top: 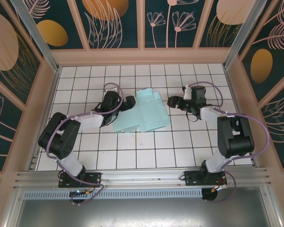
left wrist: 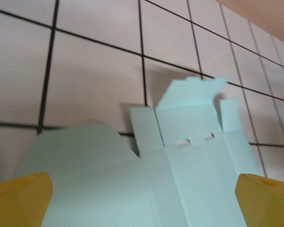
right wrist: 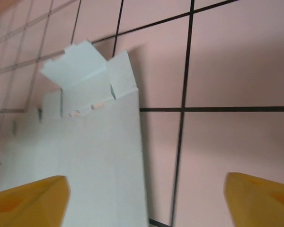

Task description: Fold the paper box

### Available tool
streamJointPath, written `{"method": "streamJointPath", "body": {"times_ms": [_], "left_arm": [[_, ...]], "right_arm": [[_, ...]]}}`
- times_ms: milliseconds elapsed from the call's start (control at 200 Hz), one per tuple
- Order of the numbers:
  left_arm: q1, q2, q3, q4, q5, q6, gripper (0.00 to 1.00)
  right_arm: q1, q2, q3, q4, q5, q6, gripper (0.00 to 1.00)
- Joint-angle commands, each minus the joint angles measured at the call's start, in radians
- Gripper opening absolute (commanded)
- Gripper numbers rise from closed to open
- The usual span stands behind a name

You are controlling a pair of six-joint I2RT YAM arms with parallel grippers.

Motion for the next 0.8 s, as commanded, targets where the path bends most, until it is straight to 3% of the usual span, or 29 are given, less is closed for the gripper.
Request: {"method": "streamJointPath", "body": {"times_ms": [0,230,370,445,585,791], "left_arm": [[-0.061,-0.009,-0.042,0.104,0.087,-0.113,0.98],[-0.089,0.084,-0.032,0.157,0.123,-0.168,0.74],[-0.090,0.119,-0.042,0.130,0.086,-0.159,0.47],[-0.089,0.136,-0.055,0.129,0.080,-0.164,0.38],[-0.088,0.169,-0.080,0.145,0.089,-0.182,0.27],[-0.087,0.194,-0.102,0.137,0.069,-0.182,0.24]], "right_arm": [[0.003,0.049,0.019,0.060,-0.063,0.068,0.99],[0.012,0.103,0.061,0.007,-0.042,0.109,0.99],[0.027,0.115,0.055,0.031,-0.049,0.131,0.99],[0.043,0.125,0.060,0.033,-0.047,0.131,0.96],[0.069,0.158,0.083,0.023,-0.047,0.126,0.76],[0.081,0.189,0.093,0.047,-0.068,0.121,0.68]]}}
